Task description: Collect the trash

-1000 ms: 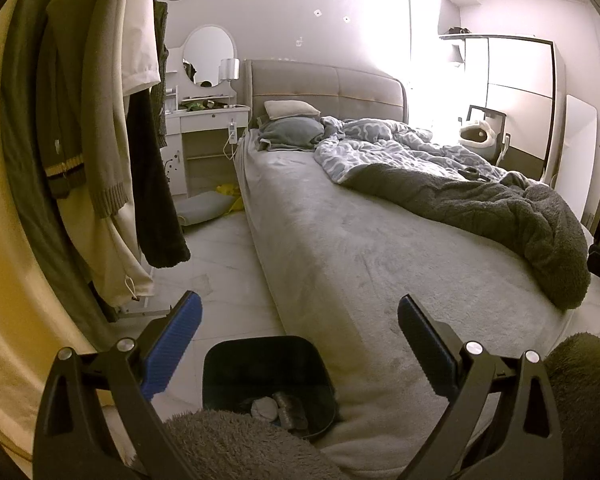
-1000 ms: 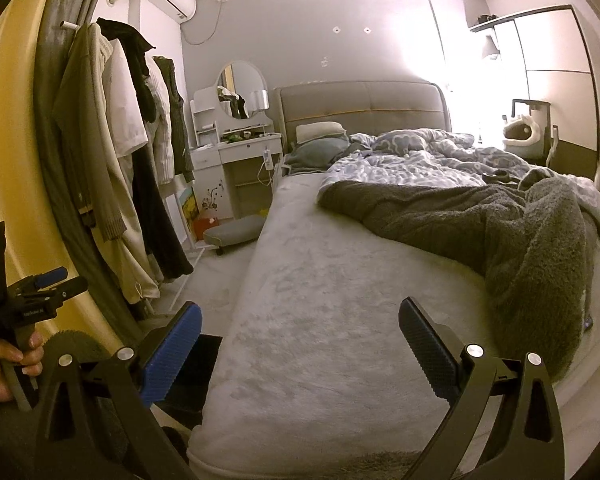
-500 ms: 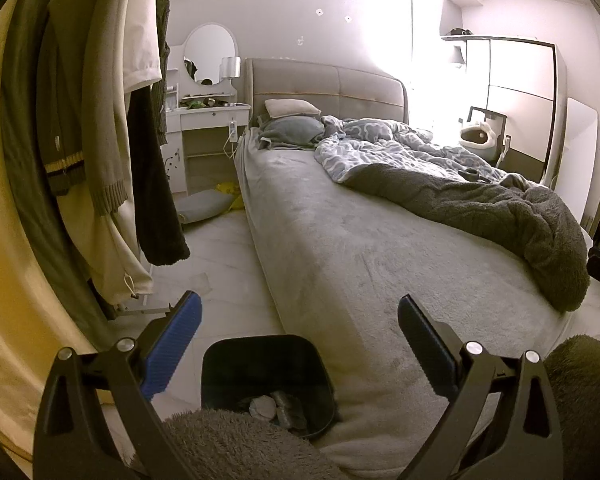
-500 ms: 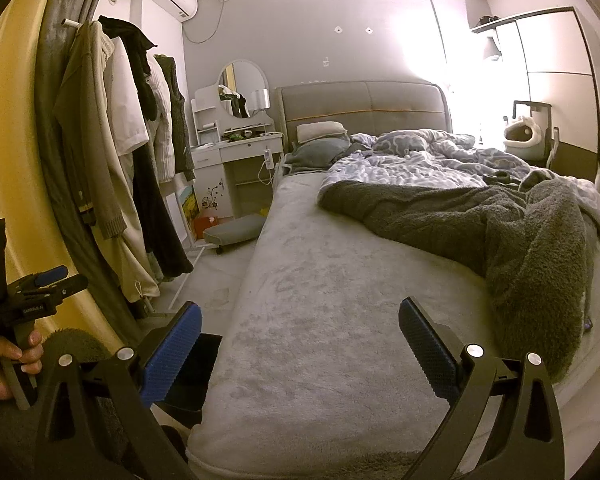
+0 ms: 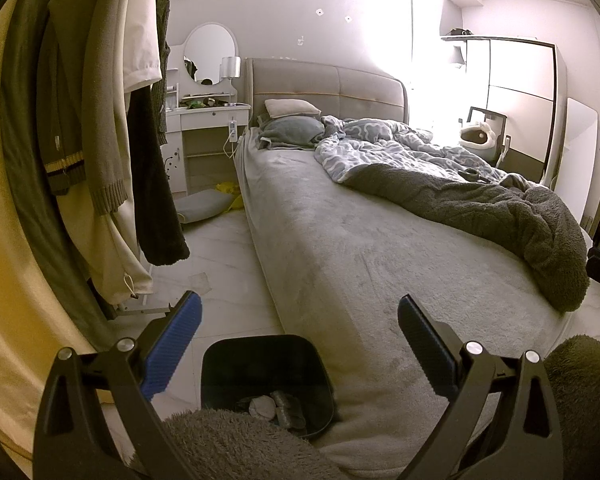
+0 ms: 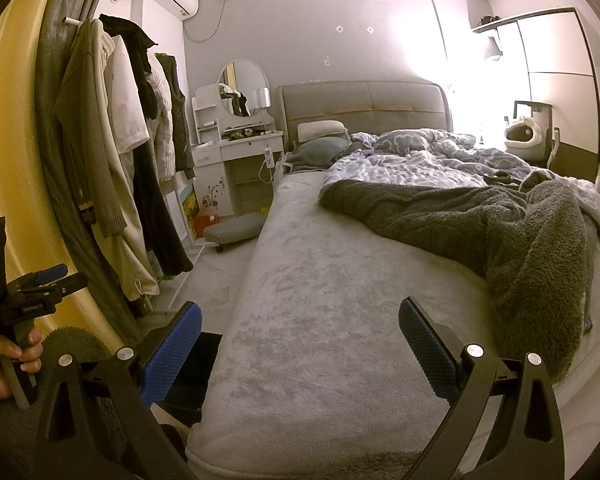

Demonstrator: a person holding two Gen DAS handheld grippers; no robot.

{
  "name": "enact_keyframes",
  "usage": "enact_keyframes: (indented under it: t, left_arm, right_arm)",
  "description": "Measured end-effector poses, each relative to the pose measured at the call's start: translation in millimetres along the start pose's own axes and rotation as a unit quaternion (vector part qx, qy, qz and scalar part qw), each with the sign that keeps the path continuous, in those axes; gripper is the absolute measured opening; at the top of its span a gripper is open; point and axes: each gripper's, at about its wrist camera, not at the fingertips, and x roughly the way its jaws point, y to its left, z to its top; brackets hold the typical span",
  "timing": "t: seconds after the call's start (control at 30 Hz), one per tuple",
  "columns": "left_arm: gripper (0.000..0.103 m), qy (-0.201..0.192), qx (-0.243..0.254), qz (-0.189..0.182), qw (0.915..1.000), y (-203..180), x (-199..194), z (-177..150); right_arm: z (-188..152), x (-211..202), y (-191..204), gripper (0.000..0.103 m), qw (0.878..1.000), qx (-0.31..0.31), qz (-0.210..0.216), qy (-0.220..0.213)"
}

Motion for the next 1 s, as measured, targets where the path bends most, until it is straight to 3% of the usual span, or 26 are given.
enact_keyframes:
  t: [1.0]
  left_arm:
    - [0.1, 0.0, -0.001, 0.0, 1.0, 0.8, 0.5, 0.1]
  right_arm:
    - [1.1, 0.2, -2.0, 0.1, 1.0, -0.002, 0.001, 0.0]
